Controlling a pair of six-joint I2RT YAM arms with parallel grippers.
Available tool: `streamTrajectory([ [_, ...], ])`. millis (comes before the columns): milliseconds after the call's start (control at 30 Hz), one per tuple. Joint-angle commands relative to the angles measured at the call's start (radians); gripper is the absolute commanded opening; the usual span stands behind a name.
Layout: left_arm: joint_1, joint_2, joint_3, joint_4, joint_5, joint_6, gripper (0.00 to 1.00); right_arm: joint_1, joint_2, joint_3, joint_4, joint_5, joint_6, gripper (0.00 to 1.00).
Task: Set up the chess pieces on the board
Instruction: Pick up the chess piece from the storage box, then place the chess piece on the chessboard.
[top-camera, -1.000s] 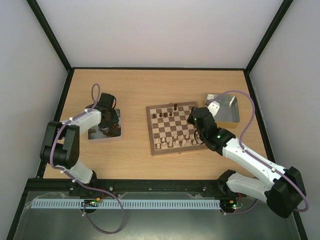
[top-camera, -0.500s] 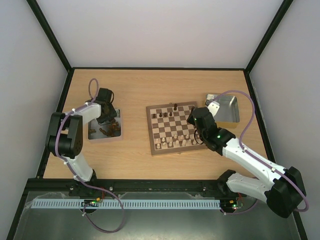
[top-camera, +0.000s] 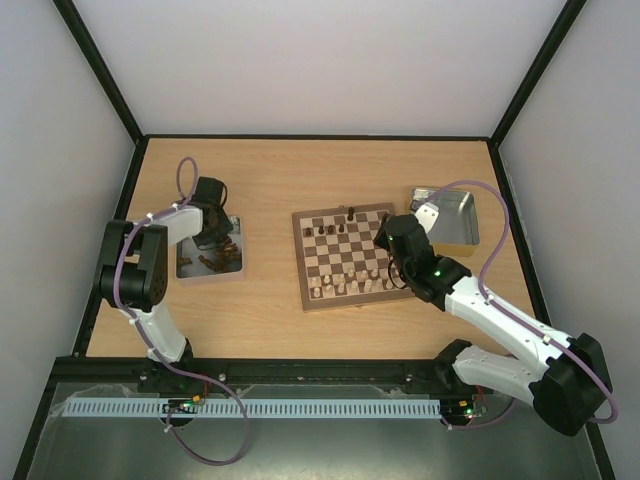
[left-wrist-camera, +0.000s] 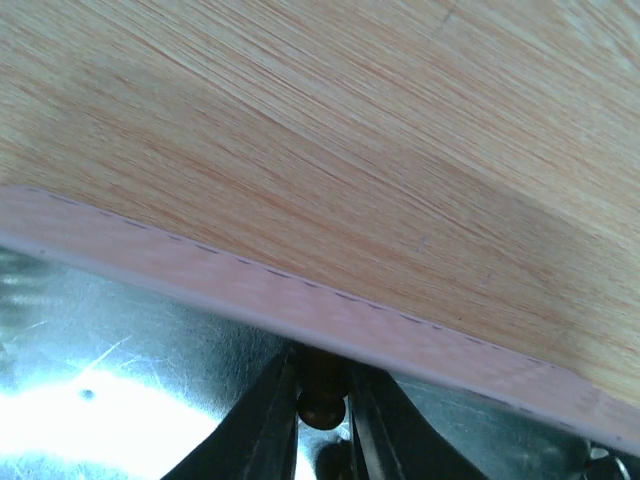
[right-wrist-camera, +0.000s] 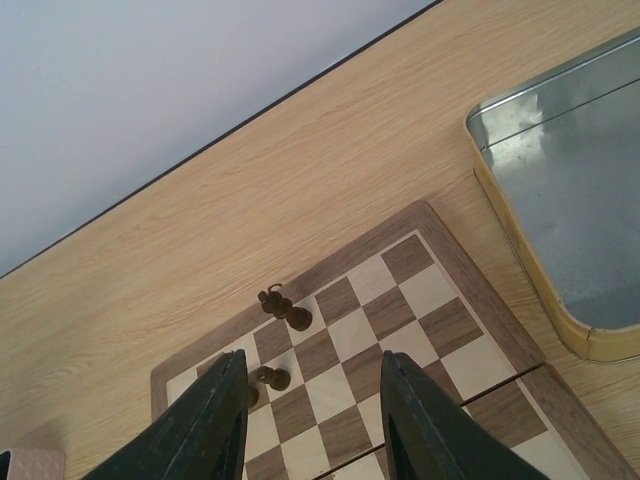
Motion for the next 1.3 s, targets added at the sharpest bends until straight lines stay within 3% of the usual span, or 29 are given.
streamTrajectory([
  [0,0.004,-0.002,-0.018,0.01,-0.014,-0.007,0.14,-0.004,-0.01,0.02,-0.014,0.009,0.004,0.36],
  [267,-0.044,-0.154,-0.009,-0.07,0.012,-0.007,0.09,-0.004,0.007,0.014,0.026,-0.048,-0.007,0.36],
  [467,-0.174,-0.293,0.0,-0.089,0.16,0.07,0.09,-0.005,0.071,0.032,0.14,-0.354,-0.097,0.36],
  [667,-0.376,-0.426,-0.055,0.086,0.363,0.267,0.06,-0.004,0.091,0.058,0.297,-0.614,-0.053,0.41],
  [767,-0.455,-0.49,-0.112,0.249,0.437,0.32,0.06,-0.004,0.077,0.047,0.357,-0.607,0.006,0.48],
  [900,-0.538,-0.517,-0.133,0.393,0.474,0.417,0.07,-0.004,0.109,0.111,0.296,-0.64,-0.003,0.53],
  [1100,-0.572,-0.508,-0.116,0.429,0.531,0.584,0.06,-0.004,0.118,0.152,0.251,-0.735,-0.025,0.52],
  [1267,-0.572,-0.523,-0.121,0.448,0.544,0.617,0.06,-0.004,0.128,0.15,0.222,-0.783,-0.037,0.48],
])
